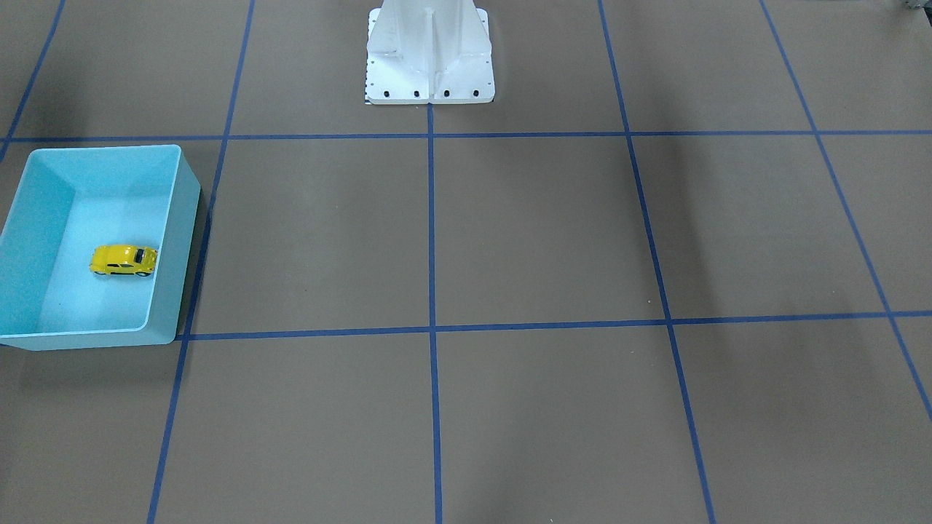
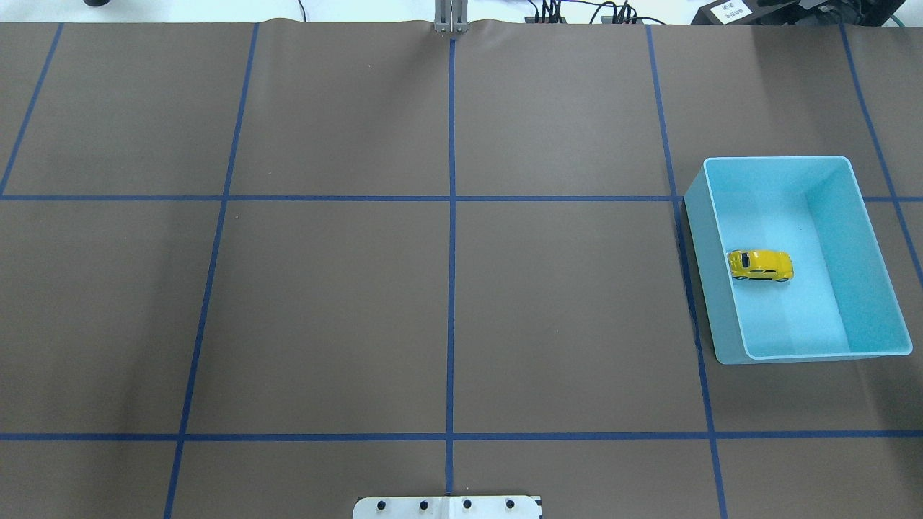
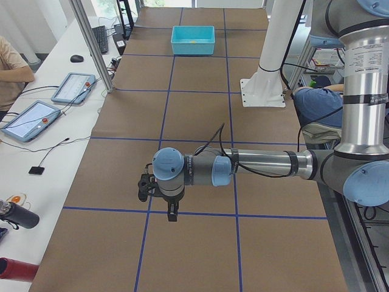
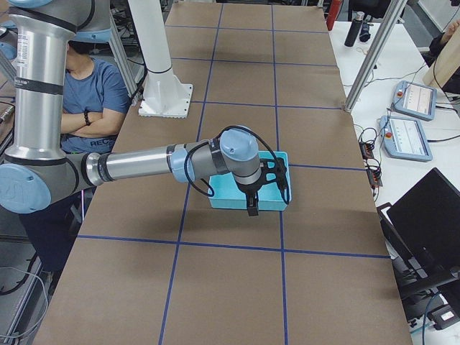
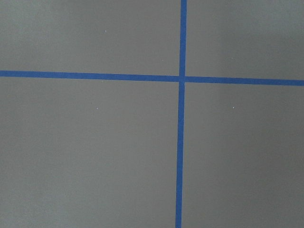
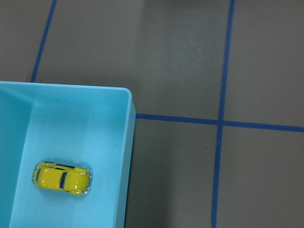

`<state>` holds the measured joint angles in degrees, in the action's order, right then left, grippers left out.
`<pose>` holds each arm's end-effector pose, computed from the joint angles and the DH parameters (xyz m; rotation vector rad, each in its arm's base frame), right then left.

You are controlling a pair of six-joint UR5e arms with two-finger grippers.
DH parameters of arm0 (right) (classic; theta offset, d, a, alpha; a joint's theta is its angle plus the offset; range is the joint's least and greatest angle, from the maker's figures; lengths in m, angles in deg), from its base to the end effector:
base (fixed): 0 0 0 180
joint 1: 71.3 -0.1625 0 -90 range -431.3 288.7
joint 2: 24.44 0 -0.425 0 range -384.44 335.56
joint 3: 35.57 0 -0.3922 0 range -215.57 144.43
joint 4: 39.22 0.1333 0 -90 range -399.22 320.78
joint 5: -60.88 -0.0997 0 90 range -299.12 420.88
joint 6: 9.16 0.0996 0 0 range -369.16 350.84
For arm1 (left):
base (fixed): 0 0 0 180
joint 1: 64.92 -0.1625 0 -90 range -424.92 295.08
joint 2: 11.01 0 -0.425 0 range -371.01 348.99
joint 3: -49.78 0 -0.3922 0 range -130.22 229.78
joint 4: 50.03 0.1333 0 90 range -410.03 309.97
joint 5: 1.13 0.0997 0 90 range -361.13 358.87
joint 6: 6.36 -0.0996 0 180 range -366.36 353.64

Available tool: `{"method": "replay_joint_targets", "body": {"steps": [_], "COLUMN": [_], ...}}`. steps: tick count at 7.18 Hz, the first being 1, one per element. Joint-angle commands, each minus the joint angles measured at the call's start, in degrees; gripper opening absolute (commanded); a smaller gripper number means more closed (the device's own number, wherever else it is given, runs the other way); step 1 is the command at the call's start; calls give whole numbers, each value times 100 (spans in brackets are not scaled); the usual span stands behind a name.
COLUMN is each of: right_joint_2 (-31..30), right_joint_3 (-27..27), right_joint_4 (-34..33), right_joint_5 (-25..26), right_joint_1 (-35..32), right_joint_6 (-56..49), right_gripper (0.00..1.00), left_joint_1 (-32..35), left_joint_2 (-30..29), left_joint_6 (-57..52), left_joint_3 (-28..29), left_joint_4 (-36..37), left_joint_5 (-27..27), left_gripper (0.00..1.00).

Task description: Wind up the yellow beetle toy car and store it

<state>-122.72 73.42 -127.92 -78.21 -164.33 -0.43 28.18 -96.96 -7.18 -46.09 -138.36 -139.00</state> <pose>0.0810 -0.4316 0.5532 0.1539 -0.8624 0.1022 -0.0843 -0.4580 0.6405 0.0310 0.8350 -0.0364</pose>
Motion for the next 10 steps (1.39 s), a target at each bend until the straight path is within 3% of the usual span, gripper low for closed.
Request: {"method": "replay_joint_targets", "body": {"steps": [1,2,4,10], "right_joint_2": [45,89,535,520], "right_joint_3": [-18,-45,-718,-906], "right_joint_4": [-656,-744,-736,-692], "right_joint_5": [22,179,470,523], "right_joint_1": [-164,-137,-85,83], "right_joint_6": [23,41,-11,-38], "right_gripper": [100,100,100,100], "left_joint_1": [-2,6,-2,6], "left_joint_2": [0,9,9,87], "left_joint_6": [-6,-6,-6,-6], "left_joint_3": [-10,-10,-1,-10], "left_joint_4": [0,0,0,0], "left_joint_5": [-12,5,-3,-38], "left_gripper": [100,100,100,100]}}
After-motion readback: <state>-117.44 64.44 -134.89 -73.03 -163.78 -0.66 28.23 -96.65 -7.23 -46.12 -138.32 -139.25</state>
